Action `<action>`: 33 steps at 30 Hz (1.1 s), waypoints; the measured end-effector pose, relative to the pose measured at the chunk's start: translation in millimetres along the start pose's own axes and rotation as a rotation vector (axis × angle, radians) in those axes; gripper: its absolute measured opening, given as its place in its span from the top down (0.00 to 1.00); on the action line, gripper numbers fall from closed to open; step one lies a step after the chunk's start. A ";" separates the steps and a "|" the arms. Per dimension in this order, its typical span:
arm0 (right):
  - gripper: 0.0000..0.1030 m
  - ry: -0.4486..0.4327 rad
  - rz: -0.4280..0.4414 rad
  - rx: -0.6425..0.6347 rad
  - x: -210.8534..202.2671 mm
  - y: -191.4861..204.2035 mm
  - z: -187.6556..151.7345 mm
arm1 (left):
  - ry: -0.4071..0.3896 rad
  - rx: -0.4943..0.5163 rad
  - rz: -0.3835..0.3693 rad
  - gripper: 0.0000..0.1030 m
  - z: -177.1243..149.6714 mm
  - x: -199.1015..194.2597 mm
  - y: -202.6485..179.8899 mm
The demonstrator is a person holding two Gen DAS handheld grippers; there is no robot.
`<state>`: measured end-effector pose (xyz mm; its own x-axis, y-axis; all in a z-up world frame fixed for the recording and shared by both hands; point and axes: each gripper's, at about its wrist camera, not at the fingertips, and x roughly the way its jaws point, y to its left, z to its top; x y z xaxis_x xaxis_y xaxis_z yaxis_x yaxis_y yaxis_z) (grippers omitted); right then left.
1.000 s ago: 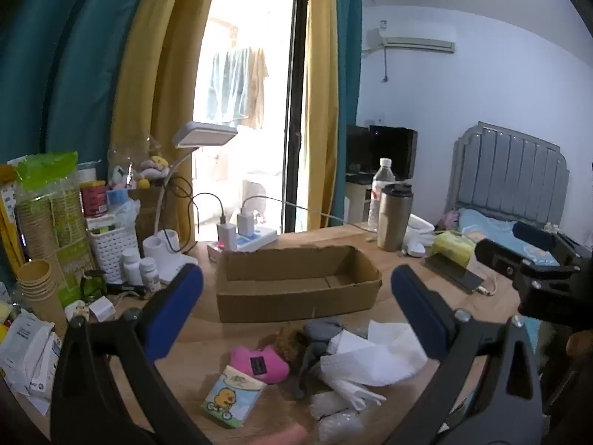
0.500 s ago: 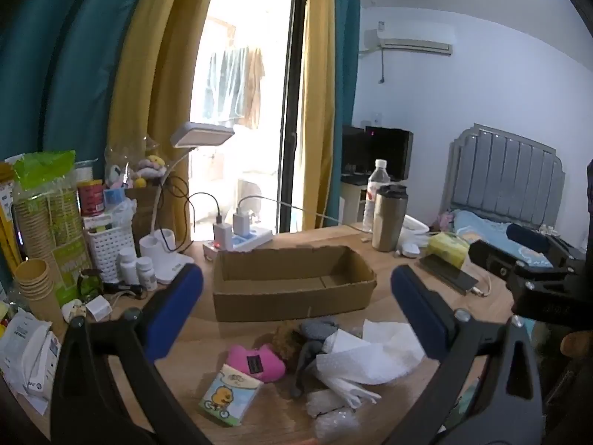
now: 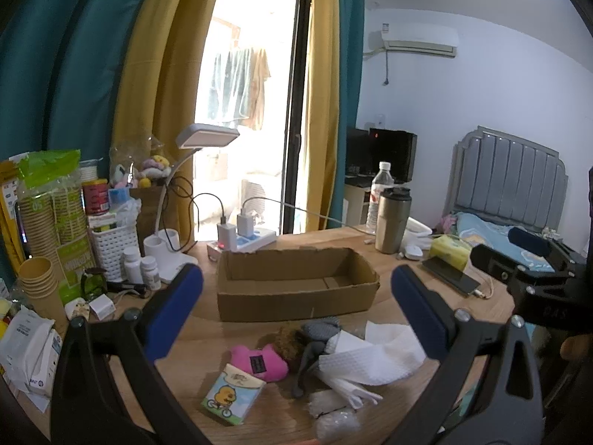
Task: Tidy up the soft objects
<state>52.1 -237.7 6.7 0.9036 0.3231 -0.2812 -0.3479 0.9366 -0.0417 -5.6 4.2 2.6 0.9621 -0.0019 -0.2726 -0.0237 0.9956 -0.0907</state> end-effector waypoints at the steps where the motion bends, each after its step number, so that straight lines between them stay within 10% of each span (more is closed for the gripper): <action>1: 0.00 0.000 0.000 0.000 -0.1 -0.1 -0.1 | 0.001 -0.002 0.001 0.01 0.2 0.2 0.4; 33: 0.00 0.003 0.004 0.000 0.5 1.1 0.7 | -0.002 -0.004 0.017 0.01 0.0 -1.4 -3.5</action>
<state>52.3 -236.4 7.3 0.9015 0.3263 -0.2843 -0.3514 0.9353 -0.0407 -6.9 0.6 3.3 0.9620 0.0147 -0.2726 -0.0407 0.9951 -0.0900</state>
